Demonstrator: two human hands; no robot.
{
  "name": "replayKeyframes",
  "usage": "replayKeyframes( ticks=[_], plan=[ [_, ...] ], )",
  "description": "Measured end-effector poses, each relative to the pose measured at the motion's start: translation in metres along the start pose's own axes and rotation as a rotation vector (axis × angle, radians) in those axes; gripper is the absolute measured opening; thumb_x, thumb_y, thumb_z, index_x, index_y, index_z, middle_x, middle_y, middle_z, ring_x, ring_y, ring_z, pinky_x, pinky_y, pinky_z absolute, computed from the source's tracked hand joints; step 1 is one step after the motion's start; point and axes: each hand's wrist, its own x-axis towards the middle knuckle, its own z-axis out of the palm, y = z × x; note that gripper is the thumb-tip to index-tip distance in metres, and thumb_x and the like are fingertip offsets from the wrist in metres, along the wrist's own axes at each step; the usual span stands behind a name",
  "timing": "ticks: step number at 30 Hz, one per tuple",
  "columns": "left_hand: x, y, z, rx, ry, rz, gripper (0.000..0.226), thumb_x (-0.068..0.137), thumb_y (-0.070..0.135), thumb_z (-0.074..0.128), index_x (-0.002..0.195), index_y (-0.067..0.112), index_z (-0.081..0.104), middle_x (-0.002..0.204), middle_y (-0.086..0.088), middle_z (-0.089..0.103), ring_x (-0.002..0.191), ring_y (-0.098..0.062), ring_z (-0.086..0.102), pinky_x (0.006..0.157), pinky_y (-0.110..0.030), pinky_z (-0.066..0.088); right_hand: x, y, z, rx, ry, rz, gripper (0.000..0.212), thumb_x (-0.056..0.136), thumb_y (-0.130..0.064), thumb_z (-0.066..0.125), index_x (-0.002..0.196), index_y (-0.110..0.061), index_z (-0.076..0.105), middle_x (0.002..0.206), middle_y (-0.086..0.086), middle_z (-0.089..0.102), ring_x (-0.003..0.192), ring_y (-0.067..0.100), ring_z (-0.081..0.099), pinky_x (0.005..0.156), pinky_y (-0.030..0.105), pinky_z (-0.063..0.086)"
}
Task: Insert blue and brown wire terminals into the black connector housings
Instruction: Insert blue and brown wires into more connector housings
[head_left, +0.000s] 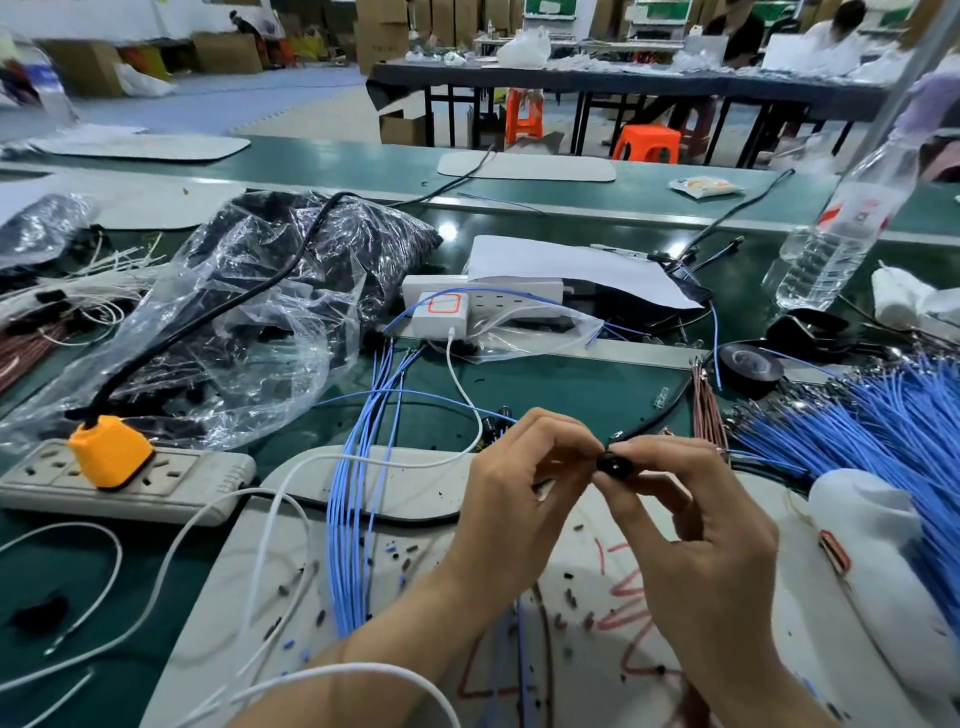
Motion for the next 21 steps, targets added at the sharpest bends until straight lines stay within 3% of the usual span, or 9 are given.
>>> replayKeyframes(
  ticks=[10,16,21],
  plan=[
    [-0.0013,0.0011,-0.0015,-0.017,-0.03,-0.036,0.007,0.083,0.0,0.067,0.089,0.0,0.065,0.088,-0.004,0.062,0.08,-0.008,0.063,0.073,-0.019,0.054,-0.0005,-0.0029,0.0004,-0.009,0.005,0.058,0.019,0.075,-0.015,0.071,0.088,-0.023,0.06,0.083,-0.008,0.061,0.077,0.012,0.064,0.072,0.02,0.054],
    [-0.003,-0.0001,0.0005,-0.046,-0.021,-0.064,0.006,0.083,0.005,0.066,0.089,0.003,0.064,0.086,-0.004,0.062,0.078,-0.011,0.065,0.071,-0.024,0.055,-0.0007,-0.0044,-0.0009,-0.032,0.004,0.025,0.025,0.075,-0.012,0.075,0.088,-0.024,0.059,0.081,-0.007,0.06,0.076,0.012,0.064,0.071,0.022,0.055],
    [-0.0041,-0.0002,0.0004,-0.072,-0.03,-0.086,0.005,0.085,0.006,0.065,0.089,0.006,0.062,0.083,-0.008,0.063,0.074,-0.014,0.067,0.067,-0.016,0.05,-0.0003,-0.0051,-0.0007,-0.061,0.013,-0.022,0.022,0.075,-0.011,0.072,0.089,-0.021,0.058,0.085,-0.002,0.062,0.075,0.011,0.063,0.07,0.024,0.055]
  ],
)
